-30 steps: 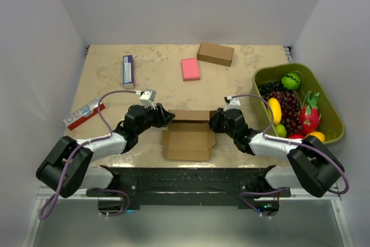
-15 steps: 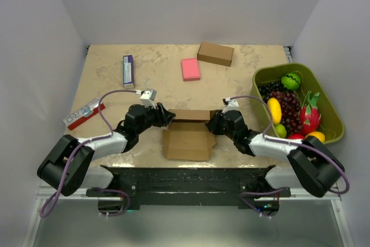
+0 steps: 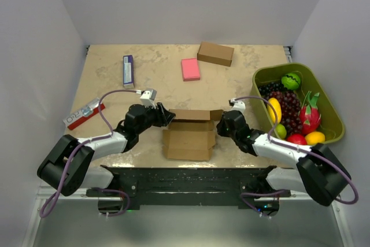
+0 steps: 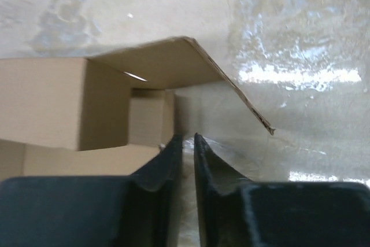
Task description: Fold the paper box
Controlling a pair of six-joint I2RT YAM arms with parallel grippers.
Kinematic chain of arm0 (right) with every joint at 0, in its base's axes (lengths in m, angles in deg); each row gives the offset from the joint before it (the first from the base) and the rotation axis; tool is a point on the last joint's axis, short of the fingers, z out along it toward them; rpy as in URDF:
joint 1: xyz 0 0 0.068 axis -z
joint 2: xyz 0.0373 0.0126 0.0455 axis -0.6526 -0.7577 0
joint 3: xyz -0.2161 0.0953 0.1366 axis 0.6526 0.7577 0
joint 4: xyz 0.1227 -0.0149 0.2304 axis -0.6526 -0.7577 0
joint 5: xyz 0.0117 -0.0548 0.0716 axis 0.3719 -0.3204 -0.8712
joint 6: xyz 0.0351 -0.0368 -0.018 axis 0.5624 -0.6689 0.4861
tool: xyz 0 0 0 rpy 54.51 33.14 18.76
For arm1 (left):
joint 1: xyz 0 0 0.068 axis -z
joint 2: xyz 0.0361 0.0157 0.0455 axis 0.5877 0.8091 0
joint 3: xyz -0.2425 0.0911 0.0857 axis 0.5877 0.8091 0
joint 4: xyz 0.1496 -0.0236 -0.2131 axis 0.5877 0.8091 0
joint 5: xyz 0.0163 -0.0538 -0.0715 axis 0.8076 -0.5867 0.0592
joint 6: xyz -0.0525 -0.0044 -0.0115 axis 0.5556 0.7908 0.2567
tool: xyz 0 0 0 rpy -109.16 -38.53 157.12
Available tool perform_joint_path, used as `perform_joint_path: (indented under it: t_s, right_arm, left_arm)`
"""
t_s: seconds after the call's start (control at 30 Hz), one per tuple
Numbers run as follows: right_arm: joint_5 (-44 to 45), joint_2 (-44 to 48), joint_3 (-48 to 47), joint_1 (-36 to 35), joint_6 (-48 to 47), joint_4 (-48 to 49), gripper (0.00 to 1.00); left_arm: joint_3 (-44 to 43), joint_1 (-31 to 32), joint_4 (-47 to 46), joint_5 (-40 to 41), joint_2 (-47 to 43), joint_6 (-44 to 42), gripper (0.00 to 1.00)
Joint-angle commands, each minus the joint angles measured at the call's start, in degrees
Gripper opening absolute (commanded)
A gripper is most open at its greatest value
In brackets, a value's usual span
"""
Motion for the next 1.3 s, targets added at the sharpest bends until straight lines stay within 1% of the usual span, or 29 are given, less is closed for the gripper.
perform_joint_path:
  t_s: [0.0, 0.13, 0.3, 0.5, 0.63, 0.73, 0.97, 1.03, 1.07, 1.17, 1.27]
  right_arm:
    - [2.06, -4.62, -2.62, -0.04, 0.79, -0.79, 0.13]
    - [-0.13, -7.70, -2.80, -0.04, -0.09, 3.25, 0.11]
    - [-5.76, -8.59, -2.36, -0.12, -2.20, 10.98, 0.08]
    - [-7.17, -8.06, -1.92, -0.21, -2.90, 14.15, 0.06]
    - [-9.10, -10.60, -2.53, -0.21, -2.82, 15.38, 0.05]
    - [-11.47, -12.45, -2.27, -0.12, -2.29, 18.10, 0.04]
    - [-12.44, -17.36, -3.41, -0.12, -1.94, 18.28, 0.03]
    - [-11.75, -18.51, -4.20, -0.12, -1.59, 16.19, 0.02]
    - [-10.79, -19.74, -4.55, -0.21, -1.06, 15.13, 0.00]
    - [-9.38, -21.85, -5.26, -0.12, 0.25, 12.31, 0.00]
    - [-8.84, -21.86, -4.30, -0.12, 1.14, 12.04, 0.00]
  left_arm:
    - [-1.45, -0.05, 1.07, 0.10, 0.41, -1.97, 0.49]
    - [-1.36, -0.05, 1.25, 0.10, 0.33, -2.05, 0.48]
    - [-1.10, -0.14, 1.08, 0.19, 0.24, -1.88, 0.48]
    - [-1.10, -0.05, 1.08, 0.19, 0.24, -1.88, 0.48]
    - [-1.10, -0.05, 1.08, 0.19, 0.33, -1.88, 0.48]
    - [-1.01, -0.05, 0.90, 0.19, 0.50, -1.88, 0.48]
    - [-1.10, -0.05, 0.55, 0.01, 0.68, -1.79, 0.48]
    - [-1.01, -0.05, 0.55, 0.01, 0.76, -1.88, 0.48]
    - [-1.01, -0.14, 0.55, 0.01, 0.68, -1.88, 0.48]
    - [-1.01, -0.05, 0.46, 0.01, 0.76, -1.88, 0.48]
    - [-1.01, -0.14, 0.37, 0.19, 0.76, -1.88, 0.48]
